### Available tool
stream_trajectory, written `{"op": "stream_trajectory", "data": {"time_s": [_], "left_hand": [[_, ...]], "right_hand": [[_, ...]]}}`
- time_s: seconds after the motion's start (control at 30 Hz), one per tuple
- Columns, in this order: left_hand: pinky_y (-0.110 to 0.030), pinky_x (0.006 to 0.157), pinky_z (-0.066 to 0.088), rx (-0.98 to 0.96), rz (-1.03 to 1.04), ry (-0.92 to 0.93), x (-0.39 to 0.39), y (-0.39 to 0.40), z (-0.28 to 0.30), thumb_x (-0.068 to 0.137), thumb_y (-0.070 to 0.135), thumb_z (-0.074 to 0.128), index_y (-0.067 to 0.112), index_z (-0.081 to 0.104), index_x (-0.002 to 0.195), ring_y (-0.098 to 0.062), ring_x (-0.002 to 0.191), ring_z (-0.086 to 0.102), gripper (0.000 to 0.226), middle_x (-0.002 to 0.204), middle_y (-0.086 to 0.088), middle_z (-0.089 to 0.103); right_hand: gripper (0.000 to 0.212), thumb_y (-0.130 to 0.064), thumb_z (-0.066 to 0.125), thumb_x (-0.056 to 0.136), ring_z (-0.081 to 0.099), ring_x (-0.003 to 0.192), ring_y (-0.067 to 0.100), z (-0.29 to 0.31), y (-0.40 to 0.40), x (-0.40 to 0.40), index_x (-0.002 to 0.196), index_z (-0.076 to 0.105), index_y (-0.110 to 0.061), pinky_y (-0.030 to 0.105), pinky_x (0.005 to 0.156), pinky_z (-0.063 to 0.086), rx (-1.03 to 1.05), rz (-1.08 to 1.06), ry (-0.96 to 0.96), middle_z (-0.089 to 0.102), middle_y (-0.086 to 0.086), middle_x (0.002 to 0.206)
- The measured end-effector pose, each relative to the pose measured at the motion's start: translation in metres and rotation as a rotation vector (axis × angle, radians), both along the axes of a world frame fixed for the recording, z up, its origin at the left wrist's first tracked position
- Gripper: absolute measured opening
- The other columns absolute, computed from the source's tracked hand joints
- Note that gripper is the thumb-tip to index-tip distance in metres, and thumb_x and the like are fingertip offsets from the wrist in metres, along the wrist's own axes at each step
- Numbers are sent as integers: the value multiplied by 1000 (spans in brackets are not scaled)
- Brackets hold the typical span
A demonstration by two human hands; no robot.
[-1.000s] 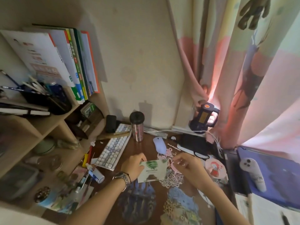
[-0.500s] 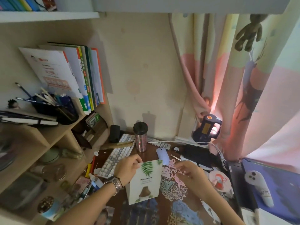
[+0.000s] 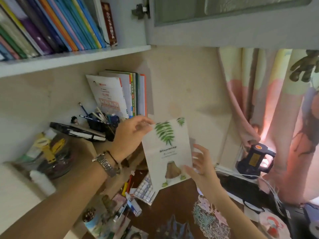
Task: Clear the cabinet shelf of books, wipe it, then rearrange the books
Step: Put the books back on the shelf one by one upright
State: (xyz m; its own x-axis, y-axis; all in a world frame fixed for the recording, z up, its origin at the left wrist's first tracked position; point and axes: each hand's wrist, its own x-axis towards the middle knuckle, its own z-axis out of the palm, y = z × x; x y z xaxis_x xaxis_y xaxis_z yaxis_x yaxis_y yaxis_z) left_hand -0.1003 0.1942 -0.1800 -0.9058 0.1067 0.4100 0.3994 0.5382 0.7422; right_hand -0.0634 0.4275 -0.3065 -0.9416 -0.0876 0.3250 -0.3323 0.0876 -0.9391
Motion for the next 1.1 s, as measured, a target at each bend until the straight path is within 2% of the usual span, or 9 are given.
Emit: {"op": "stream_trajectory", "data": {"time_s": [0.1,0.23,0.37,0.53,0.6,0.7,0.8,0.97,1.1], "left_hand": [[-42,78,55,81,24,40,5,-9,49,90,17,61,29,68,88,-15,88,66,14,88,5,69],[-35,75,53,101,35,132,11,-14,103,90,13,60,31,65,85,-16,87,65,19,90,6,68],[-29,76,52,77,86,201,6,-26,146,90,15,61,29,67,89,-9,91,64,14,96,10,69],[-23,76,49,86,148,336,3,-35,195,90,18,62,33,66,88,-1,88,62,16,93,18,66],[-17,76,45,71,210,434,5,-39,206,90,21,62,30,65,99,5,85,57,13,95,19,64],[-8,68,44,81,309,489,11,-48,211,90,27,62,26,55,122,12,78,55,33,103,14,59],[-19,80,47,50,416,495,17,-64,206,89,29,63,23,47,130,0,92,56,44,109,10,55],[-19,85,43,-16,606,511,21,-94,200,89,23,64,18,47,130,-7,105,53,44,115,8,55],[-31,101,39,-43,774,542,17,-111,202,87,19,65,15,45,131,-14,120,46,48,129,1,51]], "right_hand": [[56,-11,69,85,58,114,29,27,-17,-9,125,41,-40,52,79,57,-103,-2,135,51,13,126],[60,-5,68,84,59,103,37,65,-34,-16,126,44,-39,57,74,56,-159,-23,273,54,19,109],[54,-21,68,82,57,107,36,110,-56,-17,126,45,-42,49,79,57,-221,-43,398,50,14,117],[55,-5,63,85,57,108,19,163,-75,-29,130,44,-30,39,80,58,-285,-36,509,52,-4,115],[60,2,62,88,60,108,21,182,-82,-36,133,40,-31,36,80,58,-336,-4,508,54,4,114],[63,8,56,89,59,111,23,214,-90,-48,134,40,-33,39,86,55,-341,-6,577,54,6,122],[60,9,55,89,57,106,24,246,-101,-65,132,40,-31,32,82,54,-386,-48,643,52,2,116],[56,10,53,88,51,95,-6,294,-128,-93,137,37,-12,14,79,47,-421,-94,744,47,-15,109],[56,10,52,88,48,97,-13,316,-158,-111,135,38,-16,7,80,42,-444,-78,769,45,-22,111]]}}
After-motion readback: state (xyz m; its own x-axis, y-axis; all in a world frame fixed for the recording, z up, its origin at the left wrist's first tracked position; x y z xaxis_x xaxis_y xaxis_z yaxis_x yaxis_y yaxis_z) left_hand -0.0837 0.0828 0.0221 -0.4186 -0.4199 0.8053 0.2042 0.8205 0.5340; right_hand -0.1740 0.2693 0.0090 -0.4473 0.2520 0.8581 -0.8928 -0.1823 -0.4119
